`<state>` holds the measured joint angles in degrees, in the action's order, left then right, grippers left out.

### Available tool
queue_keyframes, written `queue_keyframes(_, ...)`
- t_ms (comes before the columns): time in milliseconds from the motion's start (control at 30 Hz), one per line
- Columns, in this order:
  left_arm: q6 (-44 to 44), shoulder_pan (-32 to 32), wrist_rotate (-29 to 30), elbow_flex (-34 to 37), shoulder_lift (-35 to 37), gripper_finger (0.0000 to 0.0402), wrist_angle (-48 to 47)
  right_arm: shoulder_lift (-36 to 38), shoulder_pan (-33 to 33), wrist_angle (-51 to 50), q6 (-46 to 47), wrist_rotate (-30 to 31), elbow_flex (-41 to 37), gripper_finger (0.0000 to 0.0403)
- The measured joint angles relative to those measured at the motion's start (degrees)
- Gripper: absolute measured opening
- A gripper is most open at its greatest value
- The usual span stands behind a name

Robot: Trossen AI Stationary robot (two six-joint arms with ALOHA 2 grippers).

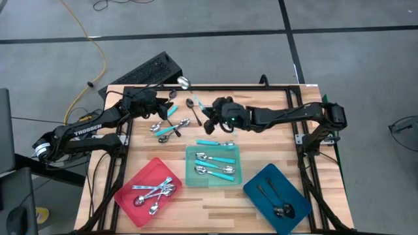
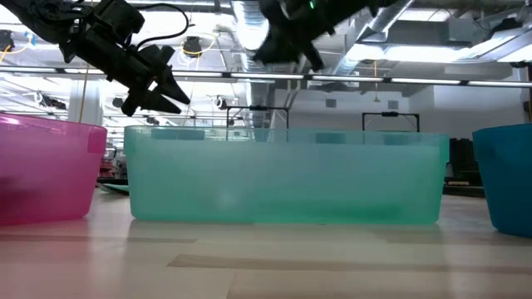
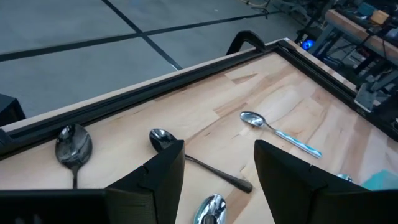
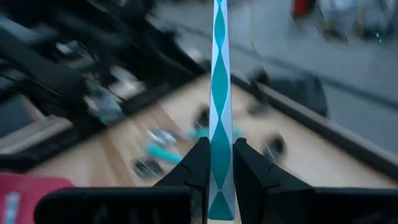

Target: Sort silverware by color (type)

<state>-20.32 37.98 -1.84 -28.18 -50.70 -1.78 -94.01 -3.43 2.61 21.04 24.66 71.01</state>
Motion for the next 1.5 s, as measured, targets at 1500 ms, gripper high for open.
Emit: queue_keyframes(1500,-2.0,0.0,-2.3,0.0,0.0,0.0181,-3.4,-39.0,11.9,20.6,-19.8,-36.6,32.2,0.0068)
